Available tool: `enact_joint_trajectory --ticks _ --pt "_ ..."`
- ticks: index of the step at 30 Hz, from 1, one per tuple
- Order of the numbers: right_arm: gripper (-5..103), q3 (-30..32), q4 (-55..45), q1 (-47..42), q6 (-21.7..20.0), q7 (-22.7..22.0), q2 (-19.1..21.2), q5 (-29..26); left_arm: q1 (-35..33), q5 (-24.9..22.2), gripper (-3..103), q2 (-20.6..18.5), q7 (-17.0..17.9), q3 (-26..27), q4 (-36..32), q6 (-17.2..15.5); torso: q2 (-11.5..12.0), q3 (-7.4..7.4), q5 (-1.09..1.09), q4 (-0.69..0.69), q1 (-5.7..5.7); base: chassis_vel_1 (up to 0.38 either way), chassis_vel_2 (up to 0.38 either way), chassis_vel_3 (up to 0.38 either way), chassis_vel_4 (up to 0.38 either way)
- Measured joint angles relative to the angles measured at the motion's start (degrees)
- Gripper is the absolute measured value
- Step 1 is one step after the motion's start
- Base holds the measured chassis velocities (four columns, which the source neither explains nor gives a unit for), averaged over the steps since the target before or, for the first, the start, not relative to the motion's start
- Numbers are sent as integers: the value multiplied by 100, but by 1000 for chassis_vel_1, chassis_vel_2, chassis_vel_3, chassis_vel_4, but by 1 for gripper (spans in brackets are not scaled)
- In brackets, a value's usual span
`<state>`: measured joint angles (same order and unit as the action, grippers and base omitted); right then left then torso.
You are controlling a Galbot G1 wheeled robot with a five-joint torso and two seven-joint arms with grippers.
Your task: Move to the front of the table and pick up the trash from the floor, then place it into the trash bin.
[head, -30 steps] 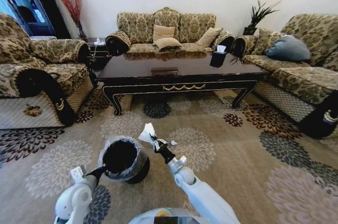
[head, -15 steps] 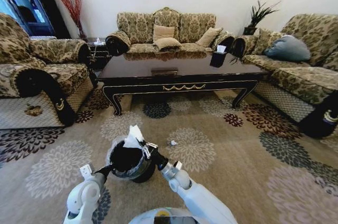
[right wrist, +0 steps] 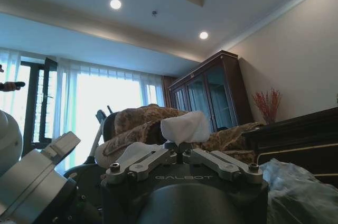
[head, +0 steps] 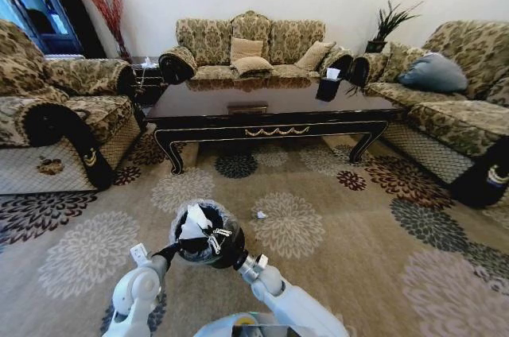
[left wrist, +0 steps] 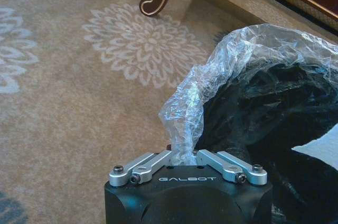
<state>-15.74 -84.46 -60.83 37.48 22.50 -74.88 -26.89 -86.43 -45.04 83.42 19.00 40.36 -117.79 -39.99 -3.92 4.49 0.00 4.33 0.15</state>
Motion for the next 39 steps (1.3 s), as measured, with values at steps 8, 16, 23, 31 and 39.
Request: enact_joint_trajectory --ticks 8,16,23,31,39 --pt "28 -26 6 -86 21 -139 37 98 3 -9 2 -21 1 51 -36 0 0 0 0 0 0 0 0 0 0" --pt "55 52 11 -125 36 -126 69 140 9 -9 2 -33 1 88 -49 -1 0 0 0 0 0 0 0 0 0" --pt "82 128 -12 -215 61 -123 86 231 -14 -20 2 -40 1 167 -87 -8 0 0 0 0 0 0 0 0 0" --pt "100 235 -11 -323 103 -126 96 388 -45 -69 2 -48 1 243 -151 -14 0 0 0 0 0 0 0 0 0" --pt "100 337 -12 -446 147 -126 125 543 -75 -76 2 -34 1 265 -198 -16 0 0 0 0 0 0 0 0 0"
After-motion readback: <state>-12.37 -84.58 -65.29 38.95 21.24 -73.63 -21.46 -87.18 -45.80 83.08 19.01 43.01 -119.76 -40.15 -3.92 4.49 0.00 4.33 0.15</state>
